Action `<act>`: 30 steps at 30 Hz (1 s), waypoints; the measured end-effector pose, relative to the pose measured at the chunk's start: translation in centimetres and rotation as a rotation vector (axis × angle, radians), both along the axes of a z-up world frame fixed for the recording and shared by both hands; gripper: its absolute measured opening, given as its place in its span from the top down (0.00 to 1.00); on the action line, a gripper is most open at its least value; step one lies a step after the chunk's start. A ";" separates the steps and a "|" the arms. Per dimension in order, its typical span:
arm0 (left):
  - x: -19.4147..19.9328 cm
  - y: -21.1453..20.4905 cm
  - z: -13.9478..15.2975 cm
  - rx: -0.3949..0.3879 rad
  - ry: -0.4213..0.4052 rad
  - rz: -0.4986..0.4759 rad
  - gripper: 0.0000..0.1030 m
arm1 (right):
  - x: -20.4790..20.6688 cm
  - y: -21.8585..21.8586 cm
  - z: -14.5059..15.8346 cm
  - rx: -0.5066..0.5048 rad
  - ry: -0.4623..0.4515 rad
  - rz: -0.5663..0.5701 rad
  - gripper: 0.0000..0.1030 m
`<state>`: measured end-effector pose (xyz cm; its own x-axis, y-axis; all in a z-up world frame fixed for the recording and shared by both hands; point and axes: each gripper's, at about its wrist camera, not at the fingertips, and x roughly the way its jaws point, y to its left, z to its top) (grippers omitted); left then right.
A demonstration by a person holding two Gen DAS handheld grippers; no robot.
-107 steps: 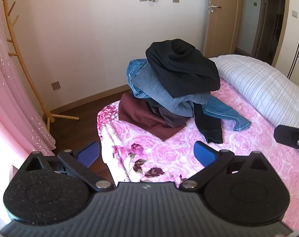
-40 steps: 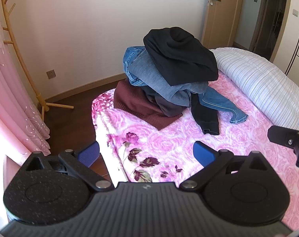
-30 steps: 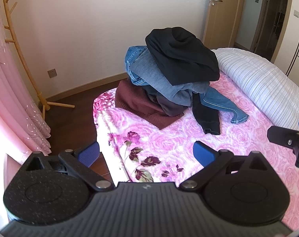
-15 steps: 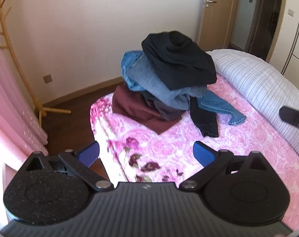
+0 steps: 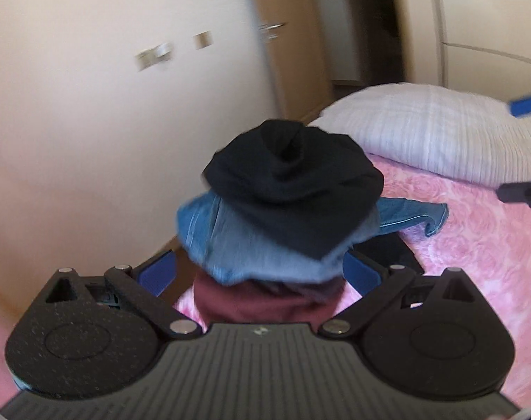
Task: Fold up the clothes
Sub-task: 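Grasp the black garment on the pile with both grippers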
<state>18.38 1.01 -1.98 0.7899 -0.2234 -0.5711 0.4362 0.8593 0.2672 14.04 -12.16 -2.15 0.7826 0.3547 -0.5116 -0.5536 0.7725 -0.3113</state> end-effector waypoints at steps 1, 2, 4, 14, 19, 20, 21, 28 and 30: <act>1.7 -0.4 -0.5 0.019 -0.009 -0.041 0.03 | 1.8 0.7 -0.6 -0.017 0.009 0.000 0.01; 3.4 -1.0 -1.1 0.045 -0.018 -0.084 0.03 | 3.6 1.4 -1.3 -0.037 0.011 0.001 0.01; 6.9 -2.1 -2.3 0.096 -0.035 -0.169 0.03 | 7.2 2.9 -2.6 -0.075 0.031 0.010 0.01; 18.4 -4.6 -7.4 0.178 -0.006 -0.506 0.10 | 21.8 10.4 -9.2 -0.311 0.137 0.200 0.01; 20.9 -4.9 -7.6 0.146 0.078 -0.571 0.36 | 26.6 11.7 -10.2 -0.287 0.188 0.227 0.01; 21.3 -4.9 -7.6 0.141 0.094 -0.584 0.43 | 27.2 11.6 -10.1 -0.268 0.206 0.231 0.01; 21.4 -4.9 -7.5 0.131 0.106 -0.586 0.54 | 27.8 11.6 -10.0 -0.250 0.223 0.235 0.01; 22.1 -5.5 -5.0 0.048 0.099 -0.590 0.95 | 30.0 10.3 -8.1 -0.154 0.285 0.187 0.94; 22.4 -6.2 -3.0 0.022 0.042 -0.598 0.96 | 29.9 9.5 -6.3 -0.148 0.214 0.153 0.98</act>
